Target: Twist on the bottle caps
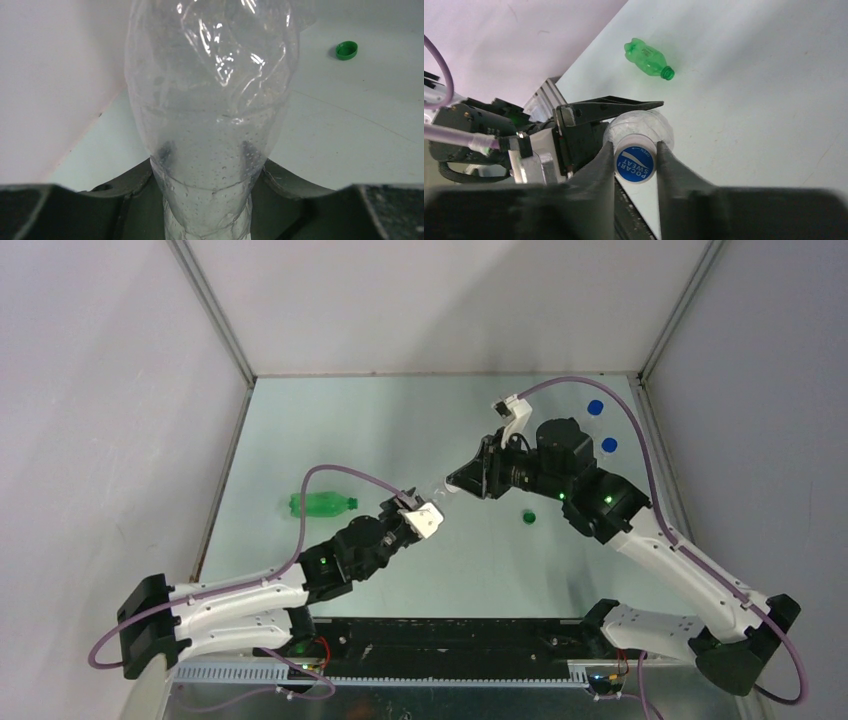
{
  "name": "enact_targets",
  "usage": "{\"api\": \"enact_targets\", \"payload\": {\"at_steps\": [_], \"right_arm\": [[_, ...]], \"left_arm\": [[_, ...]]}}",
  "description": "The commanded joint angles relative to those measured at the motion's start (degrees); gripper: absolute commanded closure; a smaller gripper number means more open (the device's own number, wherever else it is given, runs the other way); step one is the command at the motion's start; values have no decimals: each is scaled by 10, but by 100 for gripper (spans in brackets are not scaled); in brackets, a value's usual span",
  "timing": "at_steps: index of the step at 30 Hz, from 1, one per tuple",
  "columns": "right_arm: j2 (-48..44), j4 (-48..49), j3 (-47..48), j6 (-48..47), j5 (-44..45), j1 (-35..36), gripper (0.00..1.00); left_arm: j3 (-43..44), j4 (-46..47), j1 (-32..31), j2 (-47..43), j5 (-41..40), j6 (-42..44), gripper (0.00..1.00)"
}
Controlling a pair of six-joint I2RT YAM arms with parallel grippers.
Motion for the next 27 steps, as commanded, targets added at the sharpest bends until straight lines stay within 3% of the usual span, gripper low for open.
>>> {"api": "enact_targets", "payload": {"at_steps": [1, 3, 6, 9, 13, 14, 16, 27], "right_arm": [[13, 18, 1, -7, -7, 6, 86], [15, 15, 1, -19, -6, 5, 100], [16, 12, 4, -32, -12, -2, 100], [22, 6, 17, -51, -17, -10, 100], [35, -27, 43, -89, -1, -20, 100], [37, -30, 48, -99, 4, -28, 100], [39, -45, 56, -113, 12, -42, 100], [68, -131, 68, -218, 141, -117, 100]], "left_arm": [[12, 59, 12, -2, 15, -45, 99], [11, 59, 23, -1, 16, -65, 96], [7, 61, 32, -3, 18, -81, 90], [3, 63, 38, -5, 18, -86, 76], [3, 56, 42, -6, 8, -95, 40], [3, 50, 43, -7, 5, -99, 15], [3, 40, 48, -11, -4, -109, 2], [9, -95, 108, -40, -34, -257, 0]]}}
